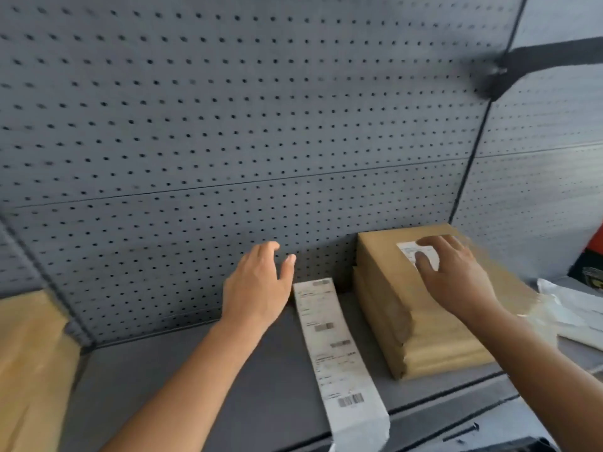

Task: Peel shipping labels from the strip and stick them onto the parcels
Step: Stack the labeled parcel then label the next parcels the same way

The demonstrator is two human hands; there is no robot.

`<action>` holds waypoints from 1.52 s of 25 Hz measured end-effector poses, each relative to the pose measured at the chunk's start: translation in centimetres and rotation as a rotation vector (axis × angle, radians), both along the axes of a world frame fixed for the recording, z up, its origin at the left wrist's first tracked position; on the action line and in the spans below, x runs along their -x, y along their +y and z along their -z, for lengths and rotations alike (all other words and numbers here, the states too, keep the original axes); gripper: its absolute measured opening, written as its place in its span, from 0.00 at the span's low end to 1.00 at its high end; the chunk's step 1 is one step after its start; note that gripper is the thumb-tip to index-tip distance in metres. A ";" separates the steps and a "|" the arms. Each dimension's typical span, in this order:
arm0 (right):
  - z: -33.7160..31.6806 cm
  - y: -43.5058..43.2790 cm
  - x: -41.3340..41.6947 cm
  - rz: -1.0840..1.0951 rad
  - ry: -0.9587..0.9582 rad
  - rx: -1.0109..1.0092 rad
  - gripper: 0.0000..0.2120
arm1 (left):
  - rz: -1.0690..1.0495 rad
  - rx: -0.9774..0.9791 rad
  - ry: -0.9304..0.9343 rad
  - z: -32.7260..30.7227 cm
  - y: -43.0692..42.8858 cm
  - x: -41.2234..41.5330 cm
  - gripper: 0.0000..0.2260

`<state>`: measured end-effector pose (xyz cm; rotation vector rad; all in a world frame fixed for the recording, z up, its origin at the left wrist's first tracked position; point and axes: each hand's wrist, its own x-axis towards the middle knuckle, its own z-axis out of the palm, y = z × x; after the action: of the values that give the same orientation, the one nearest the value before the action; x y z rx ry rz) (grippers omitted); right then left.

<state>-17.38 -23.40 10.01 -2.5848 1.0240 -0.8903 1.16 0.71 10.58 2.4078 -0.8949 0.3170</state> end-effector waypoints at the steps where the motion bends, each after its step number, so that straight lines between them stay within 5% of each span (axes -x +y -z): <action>1: -0.3 1.6 -1.7 -0.042 -0.008 0.008 0.15 | -0.038 0.005 -0.008 -0.4 2.1 -1.0 0.22; 15: -2.4 29.7 -22.1 -0.632 0.002 -0.020 0.16 | -0.679 -0.022 -0.061 -2.2 36.2 -9.1 0.20; 23: 0.8 43.6 -26.9 -0.827 0.128 -0.317 0.22 | -0.907 -0.086 0.156 2.6 50.2 -10.5 0.25; 26: 2.8 46.8 -27.7 -0.842 0.194 -0.672 0.27 | -0.888 0.118 0.409 4.6 52.4 -11.2 0.28; 31: 6.1 49.3 -28.2 -0.740 0.198 -1.271 0.28 | -0.798 0.758 0.784 5.0 52.0 -10.6 0.28; 38: 5.1 47.6 -26.7 -0.675 0.082 -1.353 0.15 | -0.762 0.723 0.700 4.4 49.6 -8.7 0.19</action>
<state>9.28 24.15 4.94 -1.5359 0.3876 0.1341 9.84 50.26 6.14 1.8328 0.4173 0.0277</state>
